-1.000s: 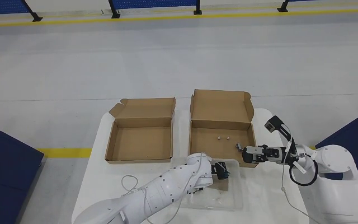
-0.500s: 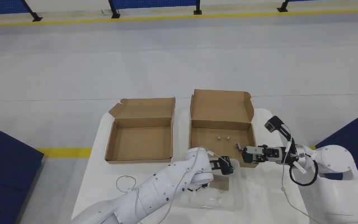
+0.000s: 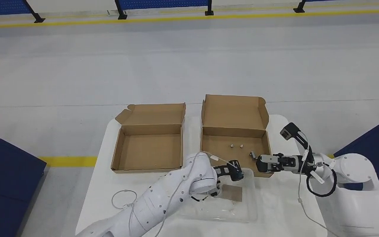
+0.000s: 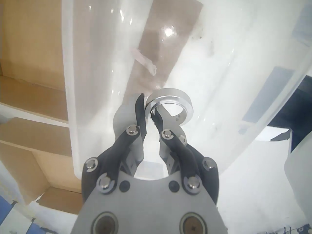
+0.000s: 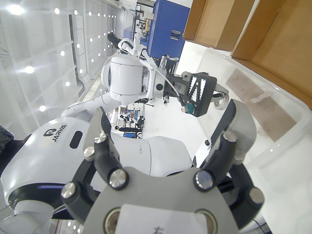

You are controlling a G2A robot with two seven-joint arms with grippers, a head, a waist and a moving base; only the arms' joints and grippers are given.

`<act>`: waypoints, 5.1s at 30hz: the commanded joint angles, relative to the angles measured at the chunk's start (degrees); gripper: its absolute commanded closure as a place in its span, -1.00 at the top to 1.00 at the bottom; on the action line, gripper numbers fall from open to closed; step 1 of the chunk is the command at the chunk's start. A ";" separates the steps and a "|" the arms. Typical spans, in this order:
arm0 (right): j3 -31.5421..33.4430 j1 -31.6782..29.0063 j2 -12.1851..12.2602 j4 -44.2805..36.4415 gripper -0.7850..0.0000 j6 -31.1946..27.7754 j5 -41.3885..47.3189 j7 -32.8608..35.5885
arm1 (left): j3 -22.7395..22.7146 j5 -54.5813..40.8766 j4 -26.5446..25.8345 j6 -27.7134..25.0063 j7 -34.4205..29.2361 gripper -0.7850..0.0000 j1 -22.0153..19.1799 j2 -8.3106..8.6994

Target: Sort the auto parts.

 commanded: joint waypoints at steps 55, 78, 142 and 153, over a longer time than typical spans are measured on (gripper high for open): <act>0.00 0.00 0.00 0.00 1.00 0.00 0.00 0.00 | -31.71 -12.88 -17.84 -33.18 85.99 -1.00 24.72 16.52; 0.00 0.00 0.00 0.00 1.00 0.00 0.00 0.00 | -25.69 -14.82 -21.68 -33.18 98.61 -1.00 20.50 16.04; 0.00 0.00 0.00 0.00 1.00 0.00 0.00 0.00 | -25.43 -24.08 -28.40 -31.60 99.26 -1.00 20.30 13.18; 0.00 0.00 0.00 0.00 1.00 0.00 0.00 0.00 | -25.38 -25.74 -27.79 -33.08 100.41 -1.00 19.94 12.06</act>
